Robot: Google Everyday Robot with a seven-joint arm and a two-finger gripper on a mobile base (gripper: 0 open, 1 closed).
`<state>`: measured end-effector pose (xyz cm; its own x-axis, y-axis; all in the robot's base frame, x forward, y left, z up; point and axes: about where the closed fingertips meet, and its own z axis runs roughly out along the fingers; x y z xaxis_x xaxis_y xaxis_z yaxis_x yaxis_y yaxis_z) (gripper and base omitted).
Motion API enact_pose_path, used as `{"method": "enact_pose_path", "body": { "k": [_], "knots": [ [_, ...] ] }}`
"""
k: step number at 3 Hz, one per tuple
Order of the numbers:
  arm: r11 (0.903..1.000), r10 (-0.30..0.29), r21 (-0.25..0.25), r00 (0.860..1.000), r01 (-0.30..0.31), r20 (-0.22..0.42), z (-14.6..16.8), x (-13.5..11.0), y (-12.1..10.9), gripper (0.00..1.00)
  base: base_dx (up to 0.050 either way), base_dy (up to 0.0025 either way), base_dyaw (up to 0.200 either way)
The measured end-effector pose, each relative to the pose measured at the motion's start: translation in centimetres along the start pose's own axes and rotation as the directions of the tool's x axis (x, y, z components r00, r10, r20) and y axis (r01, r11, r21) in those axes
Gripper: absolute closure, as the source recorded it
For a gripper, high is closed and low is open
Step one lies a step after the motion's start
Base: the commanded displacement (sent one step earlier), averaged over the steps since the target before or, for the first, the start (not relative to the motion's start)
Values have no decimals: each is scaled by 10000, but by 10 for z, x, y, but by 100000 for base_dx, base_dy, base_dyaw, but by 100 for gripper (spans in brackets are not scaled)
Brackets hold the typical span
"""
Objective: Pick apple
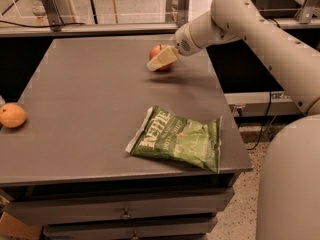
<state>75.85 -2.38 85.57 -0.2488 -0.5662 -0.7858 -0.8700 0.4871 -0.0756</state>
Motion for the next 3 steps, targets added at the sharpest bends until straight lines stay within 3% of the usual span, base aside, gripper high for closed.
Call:
{"method": "enact_pose_path", "body": {
  "k": [2, 3],
  "knots": [
    [9988, -39, -493, 9994, 57, 355, 7, -14, 17, 64, 0, 0, 0],
    [9939, -351, -996, 9930, 464, 1125, -5, -53, 40, 87, 0, 0, 0]
  ]
}}
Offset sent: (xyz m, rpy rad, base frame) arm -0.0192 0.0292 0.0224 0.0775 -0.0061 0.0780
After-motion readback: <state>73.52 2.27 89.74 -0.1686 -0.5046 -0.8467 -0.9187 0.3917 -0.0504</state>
